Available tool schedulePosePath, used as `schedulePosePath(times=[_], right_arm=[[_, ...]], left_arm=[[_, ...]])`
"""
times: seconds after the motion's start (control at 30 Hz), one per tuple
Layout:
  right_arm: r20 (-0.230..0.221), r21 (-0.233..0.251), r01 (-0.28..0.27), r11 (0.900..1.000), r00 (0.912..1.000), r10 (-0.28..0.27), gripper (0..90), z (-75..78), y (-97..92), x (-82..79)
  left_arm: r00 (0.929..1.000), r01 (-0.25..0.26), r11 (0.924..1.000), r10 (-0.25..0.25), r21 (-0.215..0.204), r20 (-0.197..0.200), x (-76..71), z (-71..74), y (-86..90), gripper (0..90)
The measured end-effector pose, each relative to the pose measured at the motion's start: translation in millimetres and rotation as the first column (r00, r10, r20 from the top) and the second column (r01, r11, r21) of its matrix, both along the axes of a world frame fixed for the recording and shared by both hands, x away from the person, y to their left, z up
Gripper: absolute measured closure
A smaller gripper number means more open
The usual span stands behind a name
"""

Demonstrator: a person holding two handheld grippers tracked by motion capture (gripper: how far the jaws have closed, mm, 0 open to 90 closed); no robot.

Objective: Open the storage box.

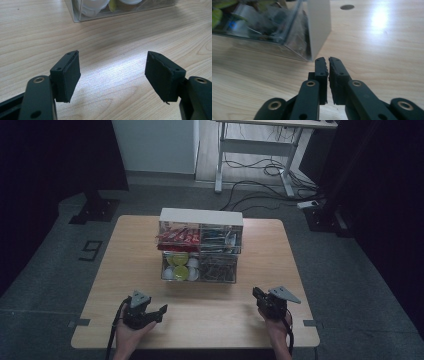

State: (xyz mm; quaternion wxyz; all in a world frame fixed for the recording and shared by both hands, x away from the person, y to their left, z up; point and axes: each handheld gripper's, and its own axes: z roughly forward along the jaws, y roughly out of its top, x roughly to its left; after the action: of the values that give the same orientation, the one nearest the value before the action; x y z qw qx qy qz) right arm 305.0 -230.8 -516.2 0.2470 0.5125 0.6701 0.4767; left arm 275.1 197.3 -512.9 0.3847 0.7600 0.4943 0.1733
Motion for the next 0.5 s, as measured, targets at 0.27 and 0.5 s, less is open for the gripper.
schedulePosePath(times=[0.27,0.5], right_arm=[[0.034,0.012,-0.055,0.9984,0.9979,0.055,88.7,10.4,12.1,1.0],[0.029,0.005,-0.095,0.9955,0.9951,0.095,89.0,12.2,25.0,7.1]], left_arm=[[1.0,0.004,1.0,-0.004,0.006,-0.006,-0.7,-2.1,-3.7,28.6],[0.9999,-0.003,1.0,0.003,0.008,-0.014,-2.2,-4.1,-3.0,28.6]])
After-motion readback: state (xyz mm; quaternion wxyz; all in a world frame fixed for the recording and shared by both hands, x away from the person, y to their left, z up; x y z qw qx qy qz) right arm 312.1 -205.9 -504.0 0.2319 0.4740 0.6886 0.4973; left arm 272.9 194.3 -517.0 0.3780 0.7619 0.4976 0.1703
